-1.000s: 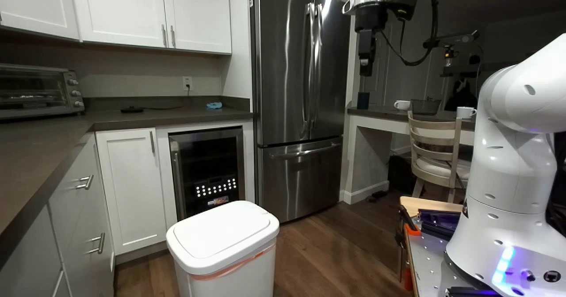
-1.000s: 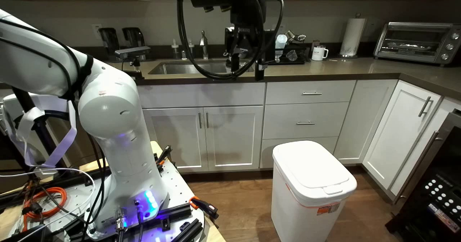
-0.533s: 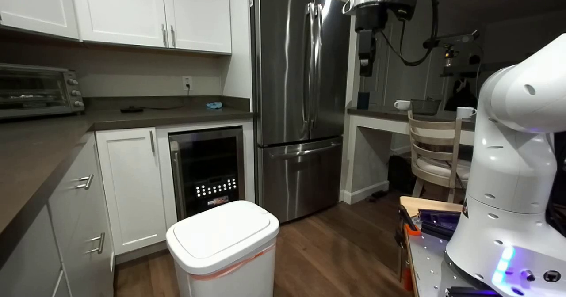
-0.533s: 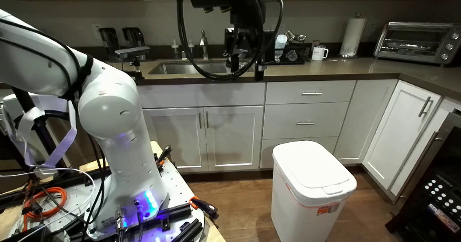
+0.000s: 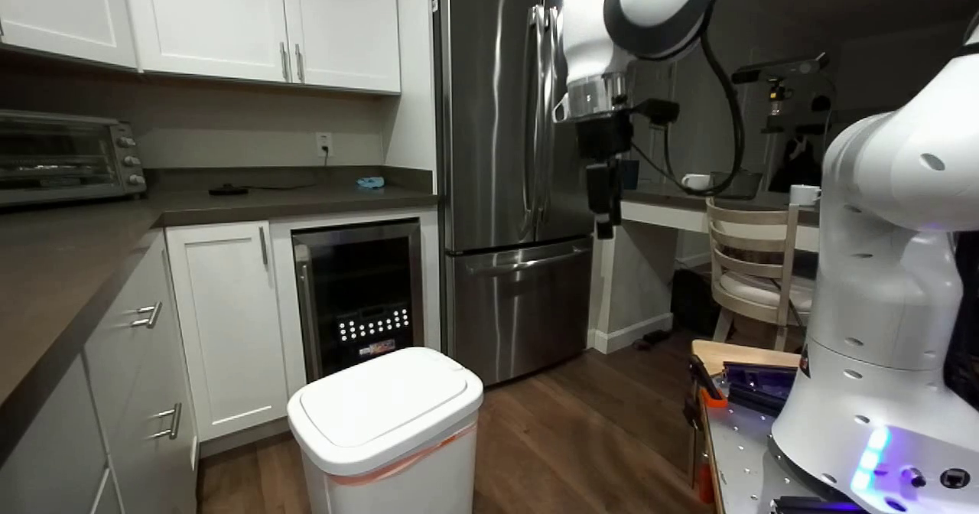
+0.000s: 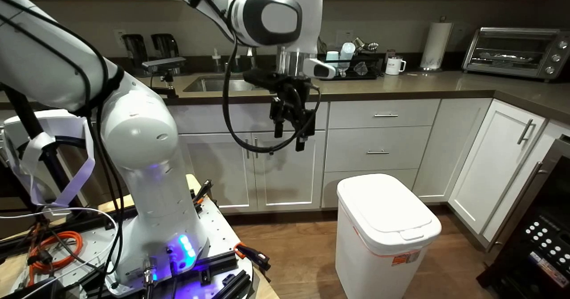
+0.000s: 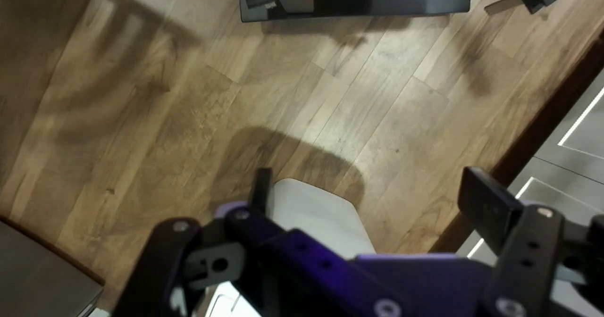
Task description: Open the lid of the white bin
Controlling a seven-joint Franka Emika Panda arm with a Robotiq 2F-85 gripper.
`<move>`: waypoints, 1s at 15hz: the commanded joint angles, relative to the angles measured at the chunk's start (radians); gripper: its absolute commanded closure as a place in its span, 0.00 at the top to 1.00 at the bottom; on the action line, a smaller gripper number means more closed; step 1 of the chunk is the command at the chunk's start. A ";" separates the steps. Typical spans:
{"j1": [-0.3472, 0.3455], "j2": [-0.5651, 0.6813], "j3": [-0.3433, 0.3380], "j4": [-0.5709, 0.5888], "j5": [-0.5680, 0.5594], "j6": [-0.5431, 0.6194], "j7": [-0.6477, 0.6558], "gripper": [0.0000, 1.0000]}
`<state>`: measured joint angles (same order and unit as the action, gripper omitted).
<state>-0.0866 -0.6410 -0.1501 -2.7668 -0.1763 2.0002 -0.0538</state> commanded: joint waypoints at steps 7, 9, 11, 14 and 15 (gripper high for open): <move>-0.017 0.636 0.241 0.148 -0.158 0.464 0.571 1.00; 0.013 0.763 0.220 0.239 -0.220 0.443 0.681 1.00; 0.057 0.891 0.179 0.346 -0.243 0.411 0.734 1.00; 0.100 0.882 0.133 0.330 -0.189 0.435 0.682 1.00; 0.108 0.928 0.123 0.365 -0.184 0.435 0.683 1.00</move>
<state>-0.0290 0.2897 0.0210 -2.4009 -0.3826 2.4326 0.6455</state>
